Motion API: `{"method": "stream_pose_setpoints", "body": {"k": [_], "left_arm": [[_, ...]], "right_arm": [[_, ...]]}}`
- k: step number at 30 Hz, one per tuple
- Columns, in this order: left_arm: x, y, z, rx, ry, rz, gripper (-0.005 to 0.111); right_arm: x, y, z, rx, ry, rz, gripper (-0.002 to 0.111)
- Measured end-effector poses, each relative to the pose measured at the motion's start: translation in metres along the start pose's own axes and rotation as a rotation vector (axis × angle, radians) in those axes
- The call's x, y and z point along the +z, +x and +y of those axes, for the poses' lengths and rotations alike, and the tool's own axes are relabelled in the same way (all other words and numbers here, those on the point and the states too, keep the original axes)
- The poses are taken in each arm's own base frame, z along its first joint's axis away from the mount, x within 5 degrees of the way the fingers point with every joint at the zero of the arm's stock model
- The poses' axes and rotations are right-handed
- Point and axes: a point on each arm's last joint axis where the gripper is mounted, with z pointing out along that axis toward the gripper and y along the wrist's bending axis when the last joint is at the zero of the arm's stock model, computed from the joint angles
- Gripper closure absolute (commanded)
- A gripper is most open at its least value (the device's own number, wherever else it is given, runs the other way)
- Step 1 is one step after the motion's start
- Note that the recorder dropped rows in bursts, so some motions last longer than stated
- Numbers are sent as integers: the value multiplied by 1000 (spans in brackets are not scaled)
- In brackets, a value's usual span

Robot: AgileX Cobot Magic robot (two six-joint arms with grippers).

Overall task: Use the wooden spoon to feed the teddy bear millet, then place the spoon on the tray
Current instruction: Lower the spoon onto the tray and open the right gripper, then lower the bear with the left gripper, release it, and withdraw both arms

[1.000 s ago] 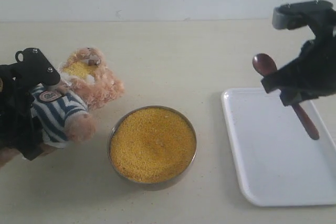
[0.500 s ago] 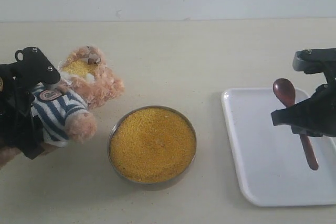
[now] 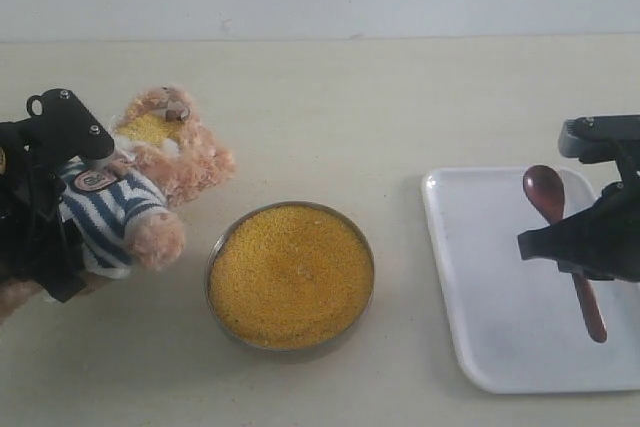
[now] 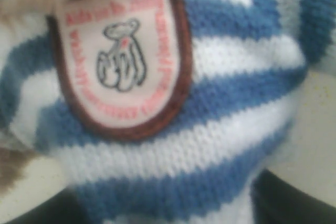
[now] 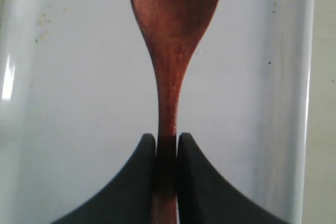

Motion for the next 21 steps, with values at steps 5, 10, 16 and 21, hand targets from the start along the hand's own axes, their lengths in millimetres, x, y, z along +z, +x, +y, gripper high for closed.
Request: {"method": "stream_pose_setpoints", "body": {"k": [5,10,16,21], "left_arm": [[0,0,0,-1,0,0,103],[0,0,0,-17,-1,-3,103],[0,-4,1,-287,-8,-44,103],[-1,-8,3,-468,-9,-87,103]], "right_arm": [[20,6,0,16,4,75,70],[20,6,1,29,2,72,51],[-21,-22,7,19,-33,-9,51],[-55,-22,10,-5,-54,-55,51]]}}
